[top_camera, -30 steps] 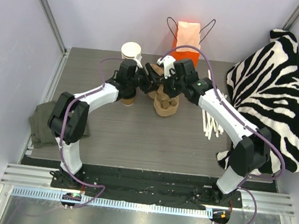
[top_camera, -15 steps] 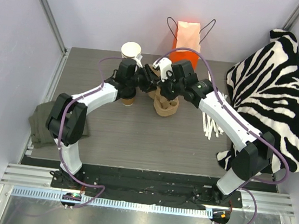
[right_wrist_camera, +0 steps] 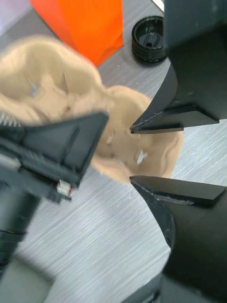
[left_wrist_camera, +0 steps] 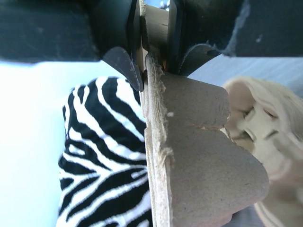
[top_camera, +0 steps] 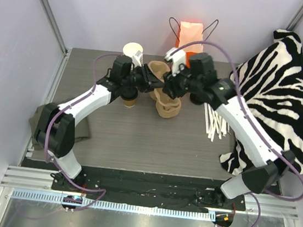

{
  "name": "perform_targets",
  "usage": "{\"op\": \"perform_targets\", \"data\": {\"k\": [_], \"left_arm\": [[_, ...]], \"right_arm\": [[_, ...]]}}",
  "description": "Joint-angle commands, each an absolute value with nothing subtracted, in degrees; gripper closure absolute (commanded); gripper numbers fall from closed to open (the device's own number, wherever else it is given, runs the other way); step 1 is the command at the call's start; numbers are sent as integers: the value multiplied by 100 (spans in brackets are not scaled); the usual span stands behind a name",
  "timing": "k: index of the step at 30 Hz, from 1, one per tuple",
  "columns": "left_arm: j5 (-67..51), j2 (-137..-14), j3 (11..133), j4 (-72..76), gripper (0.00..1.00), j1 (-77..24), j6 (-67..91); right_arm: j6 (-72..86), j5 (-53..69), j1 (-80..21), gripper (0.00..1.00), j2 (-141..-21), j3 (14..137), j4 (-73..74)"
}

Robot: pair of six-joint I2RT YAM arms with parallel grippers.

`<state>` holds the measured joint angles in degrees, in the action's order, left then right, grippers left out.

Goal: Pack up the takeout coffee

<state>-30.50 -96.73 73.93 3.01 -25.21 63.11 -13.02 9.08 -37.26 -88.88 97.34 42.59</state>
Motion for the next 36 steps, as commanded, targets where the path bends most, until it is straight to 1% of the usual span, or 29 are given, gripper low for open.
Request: {"op": "perform_targets", "data": {"k": [1, 4, 7, 11, 14, 17, 19, 21, 26, 28, 29, 30, 31, 33, 34, 36], "left_arm": [[-3515, -9010, 7278, 62, 80, -2470, 5828], [-3647, -8605, 7155, -148, 80, -2435, 5503], [-3823, -8210, 7110, -316, 78, -2321, 5221], [-4043, -7814, 7119, -352, 78, -1874, 5150], [-4253, -7559, 7049, -255, 78, -1487, 5308], [-4386, -7296, 6900, -141, 78, -1039, 5502], [-4473, -7093, 6786, -79, 78, -784, 5563], [-4544, -6979, 6646, -114, 78, -344, 5599], [-5025, -6803, 6294, -404, 78, 1053, 5555], [-5246, -6864, 6266, -902, 78, 1387, 5065], [-5238, -6960, 6345, -1323, 78, 1676, 4741], [-5282, -7048, 6502, -2014, 77, 1792, 4050], [-5343, -7136, 6582, -2335, 77, 2019, 3738], [-5309, -7399, 6775, -3211, 76, 2214, 3123], [-5309, -7505, 6820, -3408, 76, 2406, 2668], [-5274, -7838, 6960, -3934, 75, 2548, 2304]], "right_arm": [[-398, 1563, -3043, 44, -7982, 10090, 4114], [-19, 1688, -2516, 40, -7709, 9836, 4017], [-53, 1197, -2479, 37, -7287, 9222, 4025], [-9, 774, -2470, 35, -6795, 7783, 3789], [174, 633, -2479, 33, -6776, 7008, 3289], [255, 441, -2618, 32, -7074, 6602, 2726], [229, 291, -2689, 32, -7478, 6539, 2428], [264, 176, -2733, 32, -7881, 6557, 2312], [439, -156, -2935, 32, -8428, 6408, 1891], [606, -290, -3006, 32, -8656, 6311, 1697], [667, -316, -3006, 32, -8744, 6276, 1635], [703, -369, -3006, 32, -8841, 6275, 1574], [729, -387, -3015, 32, -8938, 6301, 1469], [747, -413, -3015, 32, -9219, 6459, 1337], [791, -413, -3015, 32, -9307, 6521, 1232], [843, -369, -3015, 32, -9596, 6758, 1108]]}}
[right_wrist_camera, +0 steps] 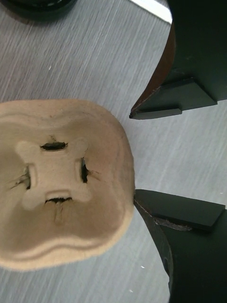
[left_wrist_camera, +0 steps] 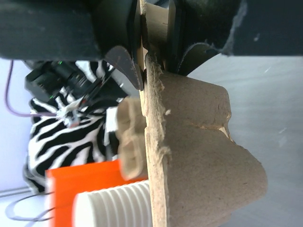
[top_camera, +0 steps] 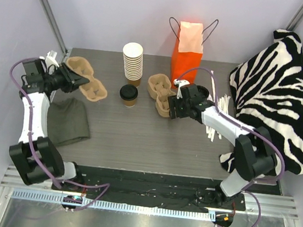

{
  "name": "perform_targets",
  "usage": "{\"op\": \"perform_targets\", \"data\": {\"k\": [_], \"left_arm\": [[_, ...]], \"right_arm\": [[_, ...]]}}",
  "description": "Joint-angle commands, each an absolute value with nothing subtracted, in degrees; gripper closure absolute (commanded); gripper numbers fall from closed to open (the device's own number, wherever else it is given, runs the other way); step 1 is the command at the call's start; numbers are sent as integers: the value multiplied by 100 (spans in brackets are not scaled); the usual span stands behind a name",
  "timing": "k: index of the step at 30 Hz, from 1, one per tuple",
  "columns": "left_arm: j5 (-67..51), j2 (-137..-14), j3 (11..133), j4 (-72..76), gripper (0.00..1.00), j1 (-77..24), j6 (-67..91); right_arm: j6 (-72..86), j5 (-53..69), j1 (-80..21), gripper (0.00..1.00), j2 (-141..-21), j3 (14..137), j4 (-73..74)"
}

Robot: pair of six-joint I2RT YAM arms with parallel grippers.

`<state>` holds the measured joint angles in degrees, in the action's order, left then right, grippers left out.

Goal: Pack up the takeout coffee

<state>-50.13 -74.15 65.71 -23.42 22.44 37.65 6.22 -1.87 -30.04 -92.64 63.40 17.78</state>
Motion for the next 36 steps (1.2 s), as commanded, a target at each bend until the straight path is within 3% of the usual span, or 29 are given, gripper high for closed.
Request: {"op": "perform_targets", "data": {"k": [1, 19, 26, 33, 36], "left_arm": [[-5256, -7979, 7004, -4059, 75, 2618, 1972], [-4843, -10658, 7945, -4685, 68, 2119, 633], [-5009, -11591, 8446, -4229, 68, 1934, 931], [-5380, -11654, 8262, -3568, 68, 1863, 1345], [-5064, -11663, 8288, -3823, 60, 1898, 1231]], "right_arm": [[852, -343, -3023, 33, -9719, 6872, 1047], [765, -625, -2997, 32, -11619, 9078, 26], [475, 139, -2979, 31, -11014, 9079, 412], [378, 1107, -2979, 25, -10460, 8956, 1404], [176, 1265, -2979, 24, -10171, 9017, 1870]]}}
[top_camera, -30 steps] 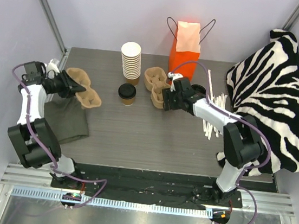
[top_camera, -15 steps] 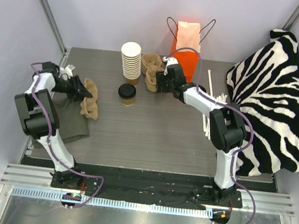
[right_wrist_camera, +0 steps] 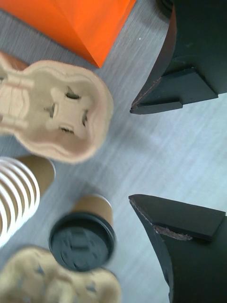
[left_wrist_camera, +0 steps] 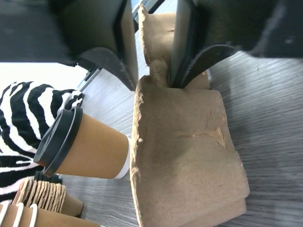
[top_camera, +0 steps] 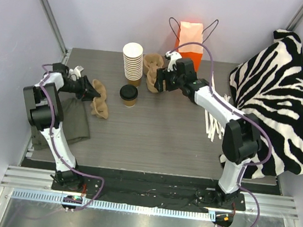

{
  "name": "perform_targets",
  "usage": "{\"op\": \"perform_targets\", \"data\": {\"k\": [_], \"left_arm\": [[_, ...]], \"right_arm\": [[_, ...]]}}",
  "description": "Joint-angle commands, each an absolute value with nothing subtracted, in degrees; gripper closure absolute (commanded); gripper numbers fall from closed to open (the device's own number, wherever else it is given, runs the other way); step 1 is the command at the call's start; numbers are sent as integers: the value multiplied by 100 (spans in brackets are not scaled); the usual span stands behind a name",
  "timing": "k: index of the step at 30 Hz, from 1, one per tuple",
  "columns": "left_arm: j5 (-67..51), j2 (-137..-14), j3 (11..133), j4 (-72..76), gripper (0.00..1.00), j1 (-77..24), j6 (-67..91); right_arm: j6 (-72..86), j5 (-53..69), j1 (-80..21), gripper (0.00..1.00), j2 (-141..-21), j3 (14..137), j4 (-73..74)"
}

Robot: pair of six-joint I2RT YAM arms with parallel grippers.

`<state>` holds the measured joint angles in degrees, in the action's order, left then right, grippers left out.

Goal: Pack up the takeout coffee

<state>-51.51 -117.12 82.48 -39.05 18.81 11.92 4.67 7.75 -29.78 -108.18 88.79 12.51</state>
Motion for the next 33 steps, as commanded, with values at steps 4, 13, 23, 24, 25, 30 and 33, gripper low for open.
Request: {"op": "perform_targets", "data": {"k": [4, 13, 23, 24, 25, 30, 33], "left_arm": [[-4387, -11654, 8341, -4086, 46, 2039, 1230], [-4148, -11470, 8350, -4315, 50, 2118, 1187], [-4324, -11575, 8385, -4158, 62, 2101, 1370], [-4385, -11645, 8393, -4018, 66, 2083, 1415], [-4421, -11706, 8420, -3973, 66, 2040, 1493], [-4430, -11900, 8569, -3701, 52, 1960, 1714], [-4517, -11848, 8622, -3726, 42, 1951, 1688]], "right_arm": [[-201, 1082, -2945, 23, -9757, 9149, 2311], [-712, 448, -2497, 22, -9422, 9861, 2918], [-616, 176, -1803, 22, -9799, 10783, 3120], [-598, 158, -1750, 22, -9878, 10976, 3111], [-572, 123, -1697, 22, -9922, 11073, 3111], [-580, 79, -1468, 22, -10238, 11689, 3103], [-982, 210, -1433, 25, -10502, 11979, 3129]]}}
